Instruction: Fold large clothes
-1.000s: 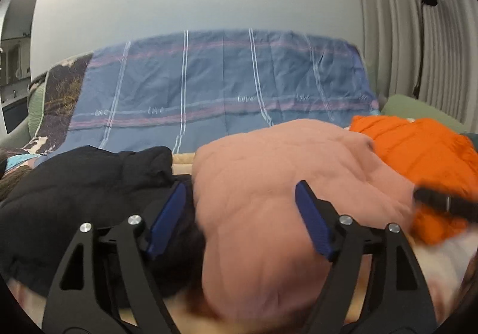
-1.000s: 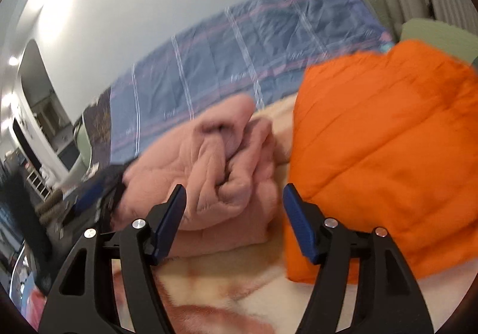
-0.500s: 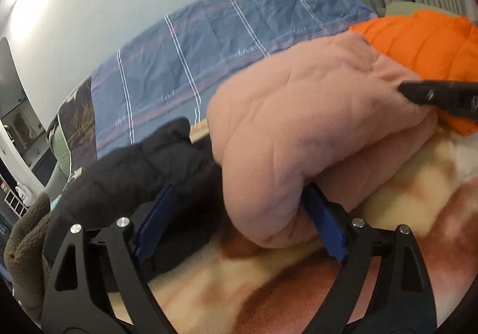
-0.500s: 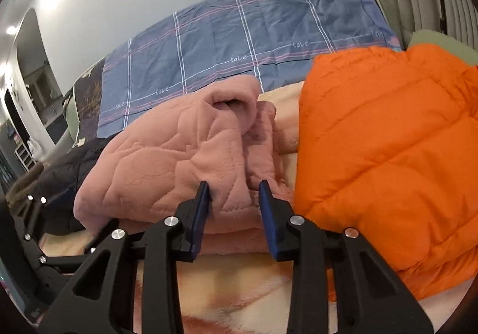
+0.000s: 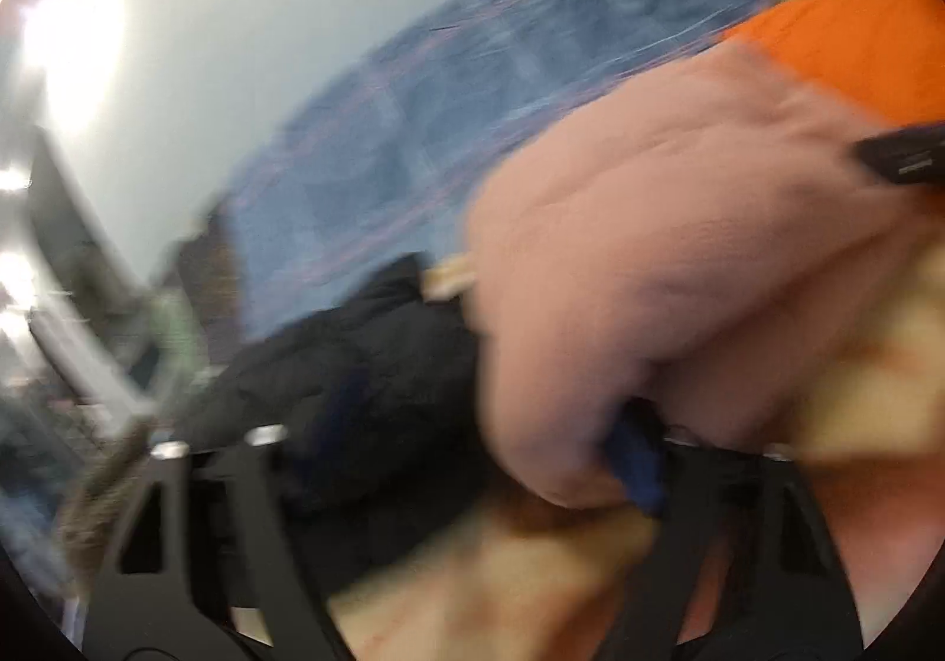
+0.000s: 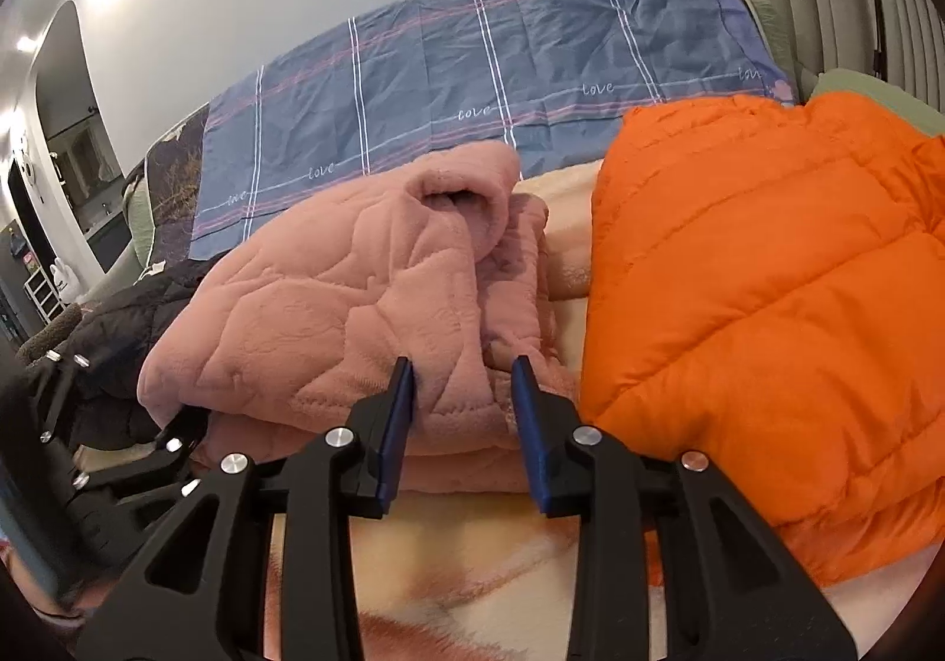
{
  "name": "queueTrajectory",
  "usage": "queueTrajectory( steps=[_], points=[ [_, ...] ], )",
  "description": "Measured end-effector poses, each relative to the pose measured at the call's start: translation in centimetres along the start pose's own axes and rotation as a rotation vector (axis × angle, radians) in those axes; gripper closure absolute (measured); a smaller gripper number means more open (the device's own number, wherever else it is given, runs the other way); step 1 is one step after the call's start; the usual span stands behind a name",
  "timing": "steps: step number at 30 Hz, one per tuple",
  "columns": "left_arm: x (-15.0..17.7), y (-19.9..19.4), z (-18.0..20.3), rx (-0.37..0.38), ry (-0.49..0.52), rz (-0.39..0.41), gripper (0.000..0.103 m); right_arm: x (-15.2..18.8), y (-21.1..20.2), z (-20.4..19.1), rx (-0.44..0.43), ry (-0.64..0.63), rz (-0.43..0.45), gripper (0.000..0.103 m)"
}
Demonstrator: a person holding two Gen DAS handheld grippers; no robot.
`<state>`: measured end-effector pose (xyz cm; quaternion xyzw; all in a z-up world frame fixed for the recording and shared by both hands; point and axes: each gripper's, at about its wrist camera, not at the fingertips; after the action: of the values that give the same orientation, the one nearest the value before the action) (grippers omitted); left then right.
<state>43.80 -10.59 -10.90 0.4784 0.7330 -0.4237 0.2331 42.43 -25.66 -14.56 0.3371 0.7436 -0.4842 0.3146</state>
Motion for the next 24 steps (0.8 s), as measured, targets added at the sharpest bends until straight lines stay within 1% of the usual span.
queueTrajectory(
  steps=[1, 2, 3, 4, 5, 6, 7, 9, 11, 12, 13, 14, 15, 16, 18, 19, 20, 22, 24],
  points=[
    [-0.1, -0.8, -0.4, 0.075, -0.023, 0.003, 0.053, 0.1, -0.1, -0.4, 0.016, -0.018, 0.001, 0.067],
    [-0.5, -1.9, -0.8, 0.153, -0.058, 0.013, 0.059, 0.3, -0.1, -0.7, 0.034, -0.033, 0.006, 0.067],
    [-0.8, -2.6, -1.0, 0.182, -0.078, 0.016, 0.059, 0.4, -0.3, -1.1, 0.049, -0.049, 0.011, 0.066],
    [-1.1, -3.4, -1.2, 0.202, -0.094, 0.027, 0.065, 0.5, -0.4, -1.4, 0.057, -0.057, 0.015, 0.065],
    [-1.4, -4.6, -1.6, 0.243, -0.111, 0.050, 0.070, 0.6, -0.9, -1.8, 0.083, -0.066, 0.016, 0.059],
    [-1.5, -5.6, -2.0, 0.284, -0.121, 0.064, 0.071, 0.7, -1.2, -2.0, 0.111, -0.065, 0.008, 0.047],
    [-1.5, -6.3, -2.2, 0.300, -0.127, 0.069, 0.073, 0.9, -1.7, -2.3, 0.134, -0.058, -0.006, 0.044],
    [-1.1, -8.1, -2.8, 0.317, -0.142, 0.082, 0.074, 1.7, -3.6, -3.0, 0.140, -0.028, -0.020, 0.044],
    [-0.4, -9.8, -3.4, 0.314, -0.162, 0.083, 0.074, 2.5, -5.5, -3.6, 0.157, -0.017, -0.027, 0.044],
    [-0.1, -10.5, -4.0, 0.316, -0.183, 0.075, 0.072, 2.8, -6.7, -4.0, 0.157, -0.011, -0.027, 0.043],
    [0.0, -10.8, -4.4, 0.317, -0.197, 0.066, 0.063, 3.2, -8.5, -4.5, 0.153, -0.002, -0.021, 0.043],
    [0.4, -11.6, -4.9, 0.313, -0.217, 0.063, 0.052, 3.4, -9.7, -5.0, 0.150, -0.004, -0.016, 0.040],
    [0.9, -12.8, -5.3, 0.306, -0.238, 0.064, 0.047, 3.7, -11.3, -5.8, 0.151, -0.017, -0.008, 0.034],
    [1.2, -13.8, -5.8, 0.300, -0.254, 0.068, 0.041, 4.1, -13.7, -7.0, 0.161, -0.055, 0.019, 0.031],
    [2.2, -16.9, -6.8, 0.300, -0.270, 0.087, 0.034, 4.8, -17.5, -9.1, 0.194, -0.125, 0.085, 0.017],
    [2.4, -17.6, -7.1, 0.301, -0.272, 0.093, 0.024, 5.3, -19.5, -10.2, 0.213, -0.161, 0.123, 0.014],
    [3.0, -19.8, -7.6, 0.301, -0.279, 0.110, 0.019, 6.2, -22.5, -11.6, 0.233, -0.205, 0.172, 0.012],
    [3.5, -21.8, -8.1, 0.308, -0.284, 0.128, 0.017, 6.9, -25.8, -13.0, 0.242, -0.232, 0.212, 0.010],
    [4.4, -25.2, -8.8, 0.320, -0.295, 0.149, 0.014, 7.9, -29.8, -14.2, 0.244, -0.220, 0.271, 0.009]
  ],
)
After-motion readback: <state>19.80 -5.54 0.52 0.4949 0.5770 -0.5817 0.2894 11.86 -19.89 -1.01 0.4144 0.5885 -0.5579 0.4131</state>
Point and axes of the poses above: each gripper's, at about its wrist camera, not at the fingertips, and y roughly the way its jaws point, z to its right, x to its underside, and after that the axes turned 9 degrees about -x, right-handed
